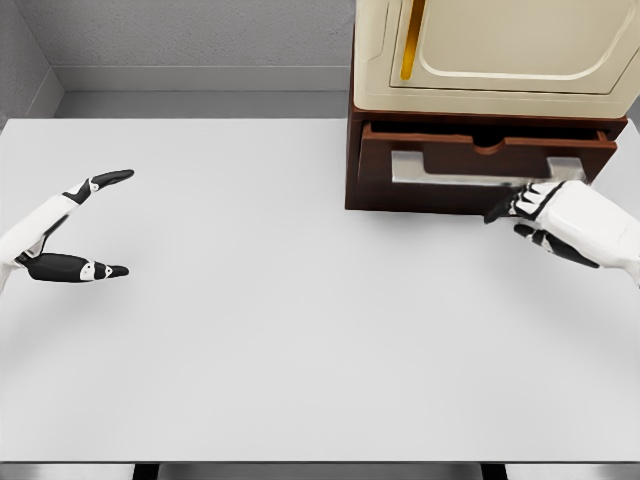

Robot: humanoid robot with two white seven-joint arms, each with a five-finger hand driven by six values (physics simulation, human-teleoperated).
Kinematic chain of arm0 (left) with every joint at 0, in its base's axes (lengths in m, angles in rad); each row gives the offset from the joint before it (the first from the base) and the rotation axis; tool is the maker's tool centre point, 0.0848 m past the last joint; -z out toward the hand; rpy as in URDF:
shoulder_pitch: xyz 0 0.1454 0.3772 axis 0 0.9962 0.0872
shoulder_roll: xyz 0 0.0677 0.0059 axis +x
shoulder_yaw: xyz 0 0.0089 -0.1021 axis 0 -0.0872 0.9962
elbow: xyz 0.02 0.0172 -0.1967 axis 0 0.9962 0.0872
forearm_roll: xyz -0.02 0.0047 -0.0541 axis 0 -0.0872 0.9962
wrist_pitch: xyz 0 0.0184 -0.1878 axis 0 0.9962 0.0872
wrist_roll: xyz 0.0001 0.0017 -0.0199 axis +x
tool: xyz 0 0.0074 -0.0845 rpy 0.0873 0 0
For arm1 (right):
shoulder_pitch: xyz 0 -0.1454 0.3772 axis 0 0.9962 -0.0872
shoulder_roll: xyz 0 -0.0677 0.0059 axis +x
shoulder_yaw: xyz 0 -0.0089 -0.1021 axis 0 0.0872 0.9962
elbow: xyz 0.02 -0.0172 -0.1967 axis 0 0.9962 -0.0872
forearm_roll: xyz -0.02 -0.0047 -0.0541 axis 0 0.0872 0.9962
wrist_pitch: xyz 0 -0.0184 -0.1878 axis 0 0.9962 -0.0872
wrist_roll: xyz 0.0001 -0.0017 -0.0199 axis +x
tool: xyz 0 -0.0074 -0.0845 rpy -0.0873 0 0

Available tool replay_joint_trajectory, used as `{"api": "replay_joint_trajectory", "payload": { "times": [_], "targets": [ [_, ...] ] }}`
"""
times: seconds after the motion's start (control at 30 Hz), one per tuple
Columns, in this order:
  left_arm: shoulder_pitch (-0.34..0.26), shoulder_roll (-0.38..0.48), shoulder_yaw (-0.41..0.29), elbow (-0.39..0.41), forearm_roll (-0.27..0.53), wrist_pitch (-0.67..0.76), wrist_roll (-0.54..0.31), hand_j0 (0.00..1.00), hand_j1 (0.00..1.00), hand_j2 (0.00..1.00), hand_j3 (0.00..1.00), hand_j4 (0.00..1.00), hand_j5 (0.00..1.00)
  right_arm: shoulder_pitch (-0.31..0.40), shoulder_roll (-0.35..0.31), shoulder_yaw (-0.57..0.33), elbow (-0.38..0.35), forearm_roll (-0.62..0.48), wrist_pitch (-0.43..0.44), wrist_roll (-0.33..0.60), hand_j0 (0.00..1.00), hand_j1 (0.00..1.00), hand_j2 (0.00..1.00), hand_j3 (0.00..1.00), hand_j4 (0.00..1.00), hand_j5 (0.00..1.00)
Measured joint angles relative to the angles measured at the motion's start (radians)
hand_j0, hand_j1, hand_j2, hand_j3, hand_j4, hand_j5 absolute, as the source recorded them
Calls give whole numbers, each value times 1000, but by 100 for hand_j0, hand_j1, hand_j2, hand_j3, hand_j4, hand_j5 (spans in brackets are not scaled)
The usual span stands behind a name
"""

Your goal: Put the switch into the drawer with left arm, and close the drawer with right arm

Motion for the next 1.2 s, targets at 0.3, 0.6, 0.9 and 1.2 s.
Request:
{"api": "replay_joint_trajectory", "payload": {
  "times": [0.3, 0.6, 0.9, 1.2],
  "targets": [
    [0, 0, 0, 0, 0, 0, 0, 100, 100, 100, 100, 100, 100, -77, 33, 51, 39, 10, 1, 1, 60, 60, 60, 60, 60, 60],
    [0, 0, 0, -1, 0, 0, 0, 100, 100, 100, 100, 100, 100, -121, 66, 89, 85, 11, 1, 0, 61, 61, 61, 61, 61, 61],
    [0, 0, 0, -1, 0, 0, 0, 100, 100, 100, 100, 100, 100, -144, 83, 91, 105, 12, 1, 0, 63, 63, 63, 63, 63, 63],
    [2, -5, -1, -2, -6, 0, 0, 100, 100, 100, 100, 100, 100, -41, -129, 80, 101, 2, 1, -2, 62, 62, 62, 62, 62, 62]
  ]
}}
